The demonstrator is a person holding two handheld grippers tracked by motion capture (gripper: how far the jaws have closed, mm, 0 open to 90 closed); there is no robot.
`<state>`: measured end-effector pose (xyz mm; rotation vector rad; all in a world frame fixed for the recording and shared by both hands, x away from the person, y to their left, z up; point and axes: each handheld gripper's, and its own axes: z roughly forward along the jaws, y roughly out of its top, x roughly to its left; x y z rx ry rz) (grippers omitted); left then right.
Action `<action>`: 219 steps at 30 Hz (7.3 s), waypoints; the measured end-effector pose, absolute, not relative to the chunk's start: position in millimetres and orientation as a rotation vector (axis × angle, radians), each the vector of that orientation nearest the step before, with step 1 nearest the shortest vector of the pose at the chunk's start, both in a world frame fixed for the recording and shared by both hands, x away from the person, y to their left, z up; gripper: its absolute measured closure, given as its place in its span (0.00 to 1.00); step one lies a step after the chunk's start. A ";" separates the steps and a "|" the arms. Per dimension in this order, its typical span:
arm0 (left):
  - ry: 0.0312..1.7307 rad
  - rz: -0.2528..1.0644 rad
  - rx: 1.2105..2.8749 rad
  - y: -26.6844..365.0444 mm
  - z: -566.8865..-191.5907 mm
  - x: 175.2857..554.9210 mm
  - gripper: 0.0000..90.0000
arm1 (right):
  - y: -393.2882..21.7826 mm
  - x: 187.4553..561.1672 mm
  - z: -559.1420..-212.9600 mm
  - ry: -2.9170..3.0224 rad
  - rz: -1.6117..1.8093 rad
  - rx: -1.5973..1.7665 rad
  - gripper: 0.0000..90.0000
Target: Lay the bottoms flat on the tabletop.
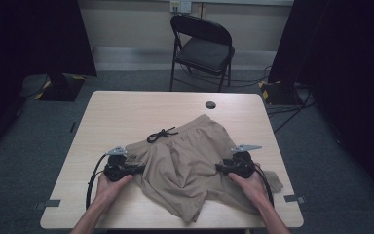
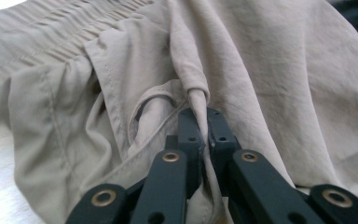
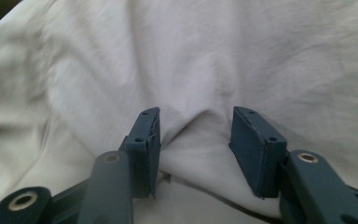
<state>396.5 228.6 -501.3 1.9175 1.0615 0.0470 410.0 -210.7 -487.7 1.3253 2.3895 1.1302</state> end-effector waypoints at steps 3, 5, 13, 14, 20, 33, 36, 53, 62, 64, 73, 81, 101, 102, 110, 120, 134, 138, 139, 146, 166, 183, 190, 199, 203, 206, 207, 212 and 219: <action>1.061 0.052 1.916 231.5 -499.3 396.3 0.92 | -211.2 389.2 -484.5 2.445 1.097 1.306 0.59; 1.054 0.062 1.915 232.0 -495.3 397.1 0.88 | -210.5 380.7 -482.0 2.464 1.084 1.299 0.60; 0.992 0.077 1.846 227.7 -465.2 408.4 0.72 | -205.6 409.4 -445.3 2.344 1.255 1.221 0.66; 0.990 0.088 1.820 228.0 -460.6 412.8 0.72 | -204.9 415.9 -442.8 2.327 1.270 1.219 0.67; 1.109 0.064 1.762 222.9 -473.3 433.7 0.78 | -193.5 465.1 -455.9 2.316 1.205 1.292 0.69; 1.083 0.058 1.906 229.7 -502.0 407.7 0.80 | -212.2 444.5 -486.8 2.379 1.089 1.345 0.67; 1.081 0.072 1.914 233.3 -501.3 407.0 0.80 | -213.2 430.2 -485.8 2.396 1.070 1.327 0.67; 1.120 0.119 1.754 268.9 -469.8 420.6 0.73 | -229.9 471.8 -452.9 2.265 1.184 1.375 0.51; 1.267 0.102 1.780 278.6 -497.7 429.2 0.43 | -229.0 496.3 -484.5 2.288 1.081 1.476 0.40; 1.261 0.113 1.803 274.7 -498.3 429.8 0.43 | -227.3 495.6 -486.8 2.291 1.083 1.471 0.41; 1.223 0.112 1.826 258.8 -501.1 426.3 0.66 | -222.5 477.4 -490.2 2.303 1.157 1.434 0.95; 1.185 0.041 1.830 249.9 -505.0 425.9 0.90 | -228.8 466.7 -474.2 2.274 1.242 1.390 0.98; 1.051 0.183 1.604 270.6 -422.1 430.5 0.99 | -241.8 454.2 -392.9 2.075 1.462 1.248 0.98; 1.036 0.189 1.588 270.8 -414.8 430.4 0.99 | -241.9 453.4 -387.6 2.065 1.472 1.233 0.98; 0.941 0.272 1.551 274.2 -365.3 432.8 0.99 | -244.4 453.3 -346.5 1.964 1.551 1.171 0.98; 0.880 0.323 1.507 282.8 -323.8 442.8 0.99 | -237.8 461.3 -305.5 1.891 1.604 1.105 0.98; 0.969 0.384 1.486 284.8 -305.5 501.4 0.95 | -223.2 524.9 -269.5 1.874 1.557 1.139 0.97; 1.054 0.400 1.481 283.1 -312.1 520.0 0.77 | -225.1 556.9 -279.1 1.839 1.362 1.271 0.76; 1.054 0.381 1.503 280.3 -316.2 521.4 0.72 | -229.0 561.0 -286.0 1.829 1.345 1.319 0.71; 1.007 0.303 1.573 263.5 -344.8 512.2 0.73 | -238.4 556.4 -332.3 1.913 1.343 1.373 0.62; 0.936 0.160 1.802 252.6 -430.8 413.8 0.74 | -151.3 427.0 -431.8 2.352 1.454 1.110 0.82; 1.185 0.169 1.789 284.6 -498.0 410.2 0.70 | -70.6 386.1 -492.9 2.701 1.371 0.887 0.52; 1.060 0.111 1.736 284.2 -481.3 403.0 0.95 | -75.5 378.2 -483.2 2.720 1.456 0.814 0.99; 1.141 0.161 1.670 299.3 -478.1 413.4 0.99 | -152.2 411.4 -447.4 2.403 1.633 1.060 0.99; 1.166 0.156 1.683 287.0 -481.7 427.5 0.98 | -168.9 429.5 -459.6 2.388 1.483 1.135 0.99; 1.211 0.172 1.689 278.1 -485.4 435.3 0.77 | -168.3 442.0 -476.5 2.395 1.363 1.206 0.99; 1.206 0.173 1.671 277.7 -484.4 435.9 0.72 | -168.4 444.5 -480.7 2.393 1.345 1.218 0.98; 1.165 0.197 1.669 282.0 -470.2 424.0 0.60 | -170.2 448.2 -489.1 2.394 1.284 1.257 0.77; 0.951 0.179 1.727 276.0 -458.7 394.4 0.87 | -162.9 421.5 -459.1 2.371 1.427 1.138 0.64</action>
